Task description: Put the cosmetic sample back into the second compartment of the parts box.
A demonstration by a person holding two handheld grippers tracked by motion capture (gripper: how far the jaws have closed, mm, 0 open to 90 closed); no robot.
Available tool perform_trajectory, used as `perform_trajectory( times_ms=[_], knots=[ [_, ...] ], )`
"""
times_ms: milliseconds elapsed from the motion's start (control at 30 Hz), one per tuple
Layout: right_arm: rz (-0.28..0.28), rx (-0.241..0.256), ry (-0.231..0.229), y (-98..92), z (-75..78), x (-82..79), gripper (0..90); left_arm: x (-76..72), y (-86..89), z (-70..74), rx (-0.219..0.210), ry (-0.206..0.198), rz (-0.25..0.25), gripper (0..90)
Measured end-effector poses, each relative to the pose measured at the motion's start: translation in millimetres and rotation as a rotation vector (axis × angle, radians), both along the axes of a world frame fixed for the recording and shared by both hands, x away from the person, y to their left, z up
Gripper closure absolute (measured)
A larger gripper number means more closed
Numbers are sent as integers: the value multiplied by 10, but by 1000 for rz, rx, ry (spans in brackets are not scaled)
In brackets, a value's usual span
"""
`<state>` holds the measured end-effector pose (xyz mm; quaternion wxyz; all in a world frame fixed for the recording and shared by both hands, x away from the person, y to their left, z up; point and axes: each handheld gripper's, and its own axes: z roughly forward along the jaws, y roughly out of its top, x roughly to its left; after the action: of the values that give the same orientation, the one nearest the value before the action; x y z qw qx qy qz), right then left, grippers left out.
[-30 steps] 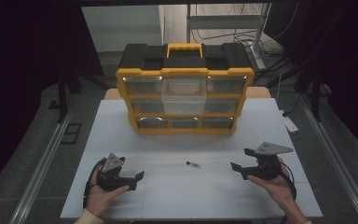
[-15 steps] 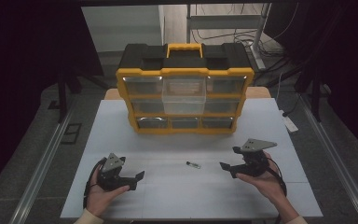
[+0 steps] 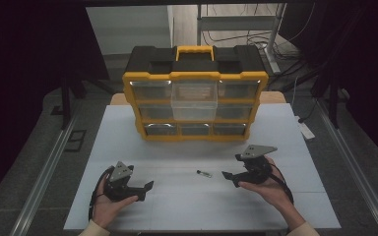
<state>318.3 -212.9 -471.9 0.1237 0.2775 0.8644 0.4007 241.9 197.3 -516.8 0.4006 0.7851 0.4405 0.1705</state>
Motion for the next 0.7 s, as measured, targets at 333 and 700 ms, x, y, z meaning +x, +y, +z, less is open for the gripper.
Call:
perform_trajectory(
  times_ms=[333,700],
  knots=[
    [36,-17,12,191,34,54,194,10,-1,-2,3,3,0,70],
    [76,-51,16,384,30,88,193,12,1,-4,6,2,-2,70]
  ],
)
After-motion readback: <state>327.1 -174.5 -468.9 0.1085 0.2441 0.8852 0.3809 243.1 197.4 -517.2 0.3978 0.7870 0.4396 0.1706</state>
